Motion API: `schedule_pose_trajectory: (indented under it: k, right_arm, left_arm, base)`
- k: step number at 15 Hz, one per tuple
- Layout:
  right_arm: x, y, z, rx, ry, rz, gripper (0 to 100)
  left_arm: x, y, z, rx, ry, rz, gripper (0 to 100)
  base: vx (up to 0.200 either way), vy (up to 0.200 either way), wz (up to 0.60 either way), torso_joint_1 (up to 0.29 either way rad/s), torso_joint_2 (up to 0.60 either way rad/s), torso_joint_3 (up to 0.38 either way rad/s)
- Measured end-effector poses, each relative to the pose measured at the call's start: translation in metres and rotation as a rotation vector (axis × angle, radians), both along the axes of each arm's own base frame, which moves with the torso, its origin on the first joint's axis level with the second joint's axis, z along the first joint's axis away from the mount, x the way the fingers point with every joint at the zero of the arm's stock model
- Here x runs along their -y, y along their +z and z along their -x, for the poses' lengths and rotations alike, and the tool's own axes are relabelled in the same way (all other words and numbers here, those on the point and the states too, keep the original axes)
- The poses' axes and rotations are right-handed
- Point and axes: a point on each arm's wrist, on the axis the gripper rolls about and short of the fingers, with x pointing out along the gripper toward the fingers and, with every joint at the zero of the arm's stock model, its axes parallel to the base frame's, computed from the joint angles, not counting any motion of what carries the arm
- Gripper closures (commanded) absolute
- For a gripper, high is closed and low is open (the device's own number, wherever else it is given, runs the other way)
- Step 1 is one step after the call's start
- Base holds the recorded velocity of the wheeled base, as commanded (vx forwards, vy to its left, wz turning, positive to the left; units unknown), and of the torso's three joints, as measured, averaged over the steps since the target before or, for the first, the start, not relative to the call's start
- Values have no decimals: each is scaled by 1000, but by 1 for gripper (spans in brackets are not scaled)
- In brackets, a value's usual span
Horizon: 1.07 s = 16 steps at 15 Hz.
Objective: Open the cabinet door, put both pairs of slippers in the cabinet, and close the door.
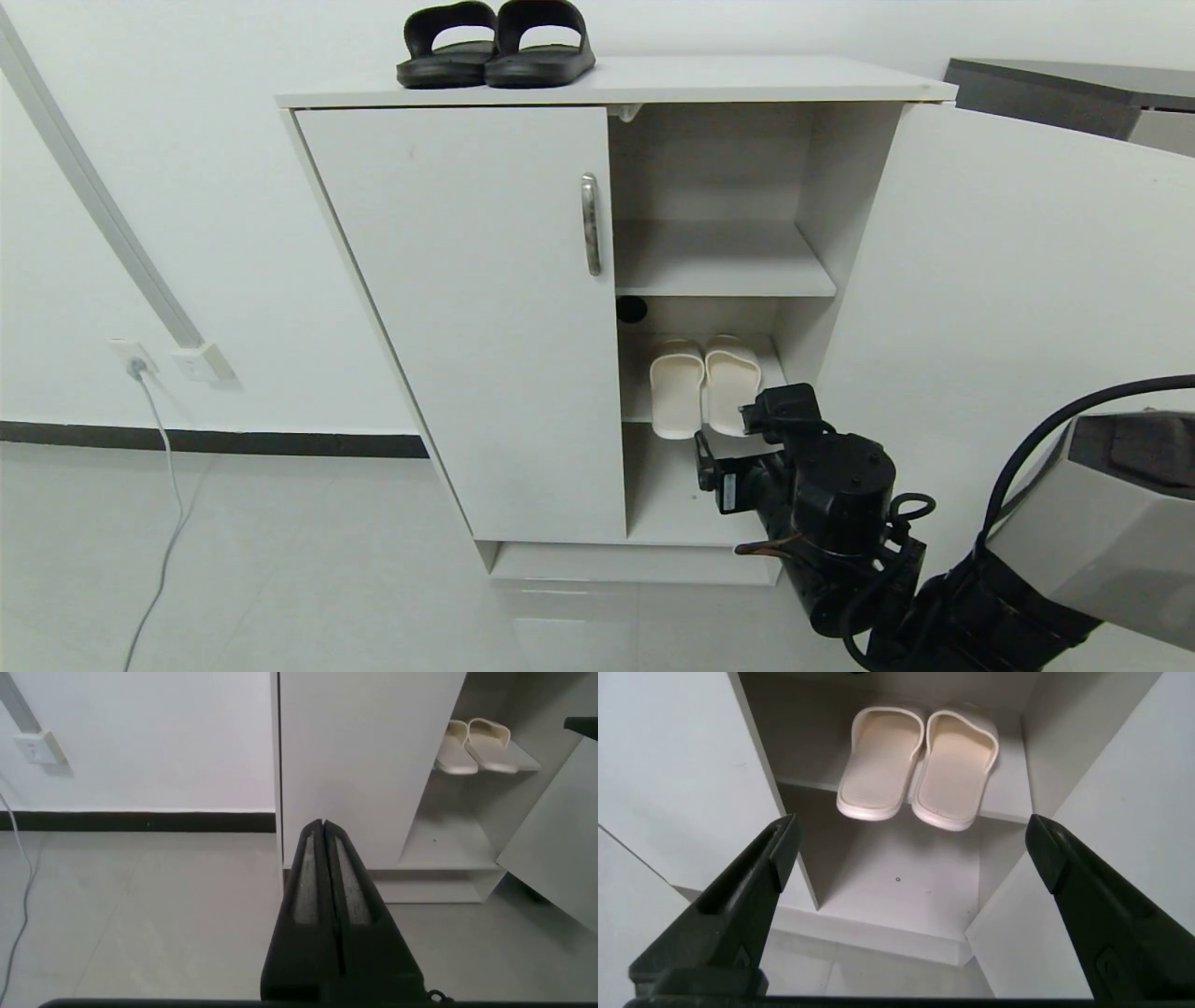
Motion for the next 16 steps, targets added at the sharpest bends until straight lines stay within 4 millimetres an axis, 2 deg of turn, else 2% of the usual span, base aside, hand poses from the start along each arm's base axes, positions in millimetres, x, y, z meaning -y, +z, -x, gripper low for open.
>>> schedule_pose_trajectory:
  k: [16]
  right_arm:
    - [0,0,0,7,0,0,0]
  left_arm:
    - [0,0,0,1,1,1,100]
  base:
    - [0,200,0,4,2,1]
